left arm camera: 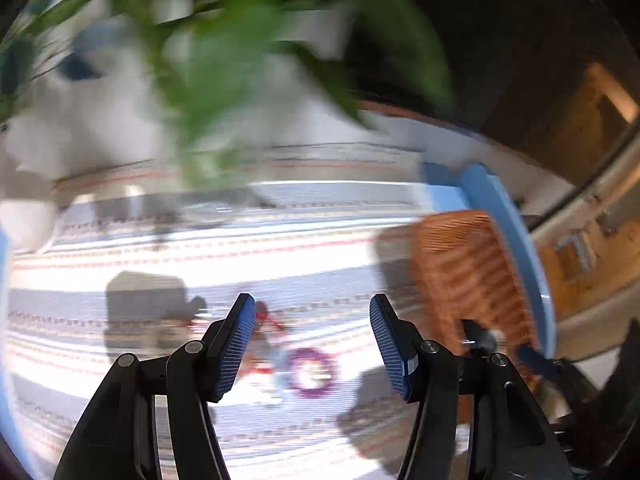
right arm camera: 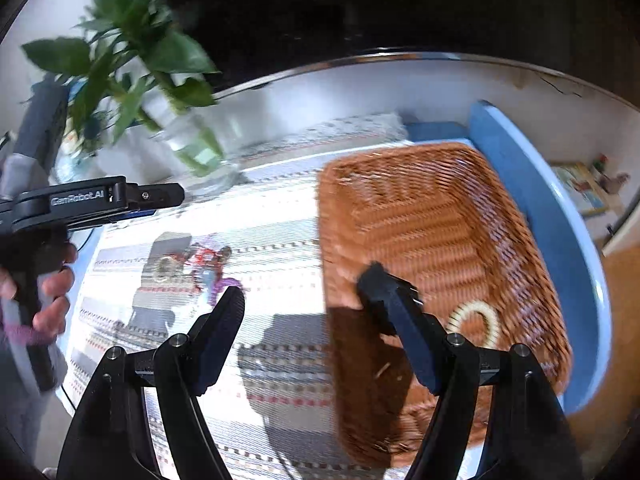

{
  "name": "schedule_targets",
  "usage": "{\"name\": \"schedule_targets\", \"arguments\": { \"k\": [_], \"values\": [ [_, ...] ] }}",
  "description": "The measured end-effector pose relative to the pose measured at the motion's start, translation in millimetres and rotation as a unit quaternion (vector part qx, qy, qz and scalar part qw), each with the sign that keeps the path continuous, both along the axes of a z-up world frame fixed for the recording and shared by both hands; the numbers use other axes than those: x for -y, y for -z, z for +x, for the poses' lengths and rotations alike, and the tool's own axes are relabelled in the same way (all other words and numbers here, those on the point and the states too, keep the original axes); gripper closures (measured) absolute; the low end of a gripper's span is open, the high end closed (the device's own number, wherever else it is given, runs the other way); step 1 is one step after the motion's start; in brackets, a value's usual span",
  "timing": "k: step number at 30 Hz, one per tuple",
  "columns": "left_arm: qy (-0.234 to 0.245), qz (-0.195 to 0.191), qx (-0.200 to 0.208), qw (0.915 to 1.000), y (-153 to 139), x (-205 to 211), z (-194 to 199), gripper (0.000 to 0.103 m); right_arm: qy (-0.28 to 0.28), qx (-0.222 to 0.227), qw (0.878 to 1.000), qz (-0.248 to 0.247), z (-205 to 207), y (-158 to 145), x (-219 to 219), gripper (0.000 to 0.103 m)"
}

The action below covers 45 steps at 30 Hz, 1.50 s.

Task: Organize jewelry
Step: 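Move both open tools back to the jewelry on the tablecloth, then grasp the clear bead bracelet with the left tool while the right tool grasps the purple coil tie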

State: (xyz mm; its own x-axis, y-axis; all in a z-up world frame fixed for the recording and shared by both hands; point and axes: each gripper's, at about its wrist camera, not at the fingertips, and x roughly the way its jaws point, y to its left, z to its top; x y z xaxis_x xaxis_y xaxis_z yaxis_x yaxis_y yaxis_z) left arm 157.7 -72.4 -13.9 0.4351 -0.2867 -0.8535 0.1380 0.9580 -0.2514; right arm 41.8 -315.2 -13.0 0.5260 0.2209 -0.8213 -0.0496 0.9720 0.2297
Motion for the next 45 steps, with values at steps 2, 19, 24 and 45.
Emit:
{"name": "schedule_targets", "arguments": {
  "k": [2,19,24,45],
  "values": [
    [-0.021,0.022,-0.006,0.9995,12.0,-20.2,1.5,0.042,-0.022,0.001,1.000,0.003,7.5,-0.5,-13.6,0.026],
    [-0.093,0.120,-0.078,0.9854,124.5,-82.2,-4.8,0.063,-0.129,-0.108,0.983,-0.071,64.1,104.9,-131.6,0.024],
    [-0.112,0.116,-0.047,0.9859,125.4,-78.9,-7.0,0.094,-0.112,-0.120,0.983,-0.081,69.4,114.8,-122.8,0.037],
    [-0.143,-0.075,0.003,0.9869,51.6,-121.6,-42.9,0.094,-0.081,-0.056,0.995,0.032,56.2,71.6,-77.2,0.090]
  ]
}}
